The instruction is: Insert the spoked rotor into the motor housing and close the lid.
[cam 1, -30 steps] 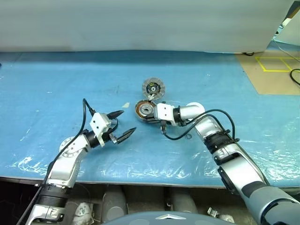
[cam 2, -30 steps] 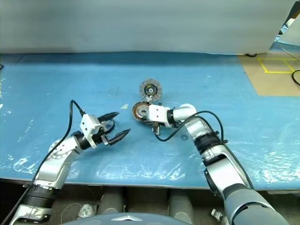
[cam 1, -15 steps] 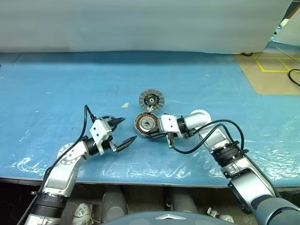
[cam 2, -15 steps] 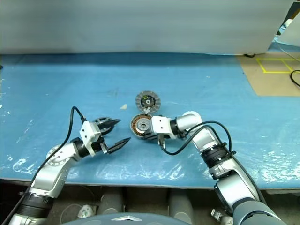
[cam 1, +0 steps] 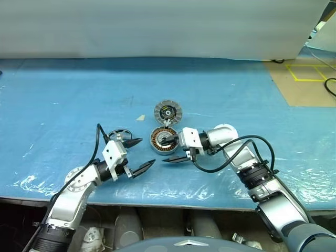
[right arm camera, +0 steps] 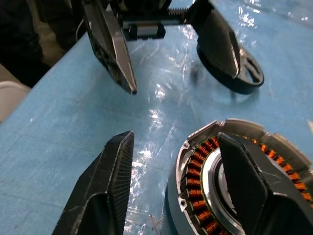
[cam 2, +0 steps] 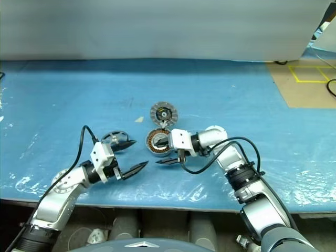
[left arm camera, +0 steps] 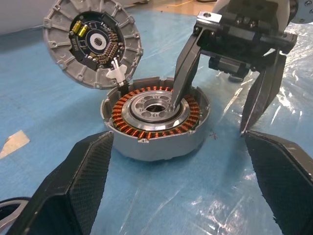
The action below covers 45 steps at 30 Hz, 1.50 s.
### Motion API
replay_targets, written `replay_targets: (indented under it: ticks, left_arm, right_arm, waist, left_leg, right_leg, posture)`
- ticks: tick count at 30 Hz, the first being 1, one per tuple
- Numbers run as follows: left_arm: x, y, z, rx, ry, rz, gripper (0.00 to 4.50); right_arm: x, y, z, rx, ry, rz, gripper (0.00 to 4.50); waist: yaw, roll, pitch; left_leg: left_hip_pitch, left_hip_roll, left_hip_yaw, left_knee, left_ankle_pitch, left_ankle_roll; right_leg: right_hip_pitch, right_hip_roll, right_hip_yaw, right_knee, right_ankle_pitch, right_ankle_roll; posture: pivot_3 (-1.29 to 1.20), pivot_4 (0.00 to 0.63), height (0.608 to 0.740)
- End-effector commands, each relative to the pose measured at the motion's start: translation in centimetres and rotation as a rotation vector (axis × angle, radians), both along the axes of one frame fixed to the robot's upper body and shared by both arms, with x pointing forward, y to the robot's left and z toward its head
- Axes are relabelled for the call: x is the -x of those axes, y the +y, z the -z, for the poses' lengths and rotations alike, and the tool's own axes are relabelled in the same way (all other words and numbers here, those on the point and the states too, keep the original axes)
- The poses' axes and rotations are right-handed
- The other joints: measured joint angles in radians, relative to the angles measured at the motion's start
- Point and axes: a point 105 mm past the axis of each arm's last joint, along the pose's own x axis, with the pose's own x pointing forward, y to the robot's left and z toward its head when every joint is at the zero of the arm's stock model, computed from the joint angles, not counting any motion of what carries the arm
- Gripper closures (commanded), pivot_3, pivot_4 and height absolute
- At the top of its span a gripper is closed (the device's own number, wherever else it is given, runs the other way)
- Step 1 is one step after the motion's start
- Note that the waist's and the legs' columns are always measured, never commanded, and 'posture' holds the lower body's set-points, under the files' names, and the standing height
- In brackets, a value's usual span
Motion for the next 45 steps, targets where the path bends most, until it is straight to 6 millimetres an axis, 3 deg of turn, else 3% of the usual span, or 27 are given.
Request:
replay_targets:
  ticks: [1,9,15,21,33,45]
  left_arm:
    - [-0.4,-0.7,-0.9,0.016,-0.034,0.036,0.0]
    - [-1.5,-2.4,-1.0,0.028,-0.032,0.13,0.0]
    - [-2.4,-2.7,-1.1,0.028,-0.04,0.166,0.0]
    - [-2.7,-2.9,-1.1,0.027,-0.039,0.194,0.0]
    - [-2.8,-3.4,-0.9,0.025,-0.026,0.236,0.0]
    - [-2.4,-3.7,-0.7,0.037,-0.015,0.244,0.0]
  right_arm:
    - [0.0,-0.8,-2.6,-0.1,-0.019,0.04,1.72]
    - [-1.0,-5.6,-3.1,-0.13,-0.028,0.344,1.72]
    - [-1.3,-8.5,-1.6,-0.115,-0.017,0.552,1.72]
    - [-1.0,-9.9,-0.8,-0.112,0.03,0.647,1.72]
    - [1.5,-13.2,2.2,0.002,0.163,0.723,1.72]
    - [2.3,-14.2,3.7,0.067,0.2,0.766,1.72]
  waist:
    - [0.0,0.0,0.0]
    - [0.004,0.0,0.0]
    - [-0.001,0.0,0.0]
    - [0.002,0.0,0.0]
    - [0.006,0.0,0.0]
    - [0.008,0.0,0.0]
  left_leg:
    - [0.0,0.0,0.0,0.0,0.0,0.0]
    - [0.001,-0.001,0.0,0.0,0.0,0.0]
    - [0.002,-0.001,0.0,0.0,0.0,0.0]
    - [0.002,-0.001,0.0,0.0,0.0,0.0]
    - [0.002,-0.001,0.0,-0.001,0.0,0.0]
    - [0.002,-0.001,0.0,-0.001,0.0,0.0]
  right_leg:
    - [0.0,0.0,0.0,0.0,0.0,0.0]
    - [0.001,0.0,0.001,0.0,0.0,0.0]
    - [0.001,0.0,0.001,0.0,0.0,0.0]
    - [0.001,0.0,0.001,0.0,0.0,0.0]
    - [0.001,0.0,0.001,-0.001,0.0,0.0]
    - [0.002,-0.001,0.001,-0.001,0.0,0.0]
  posture:
    - [0.0,0.15,0.74]
    - [0.0,0.15,0.74]
    - [0.0,0.15,0.74]
    - [0.0,0.15,0.74]
    - [0.0,0.15,0.74]
    - [0.0,0.15,0.74]
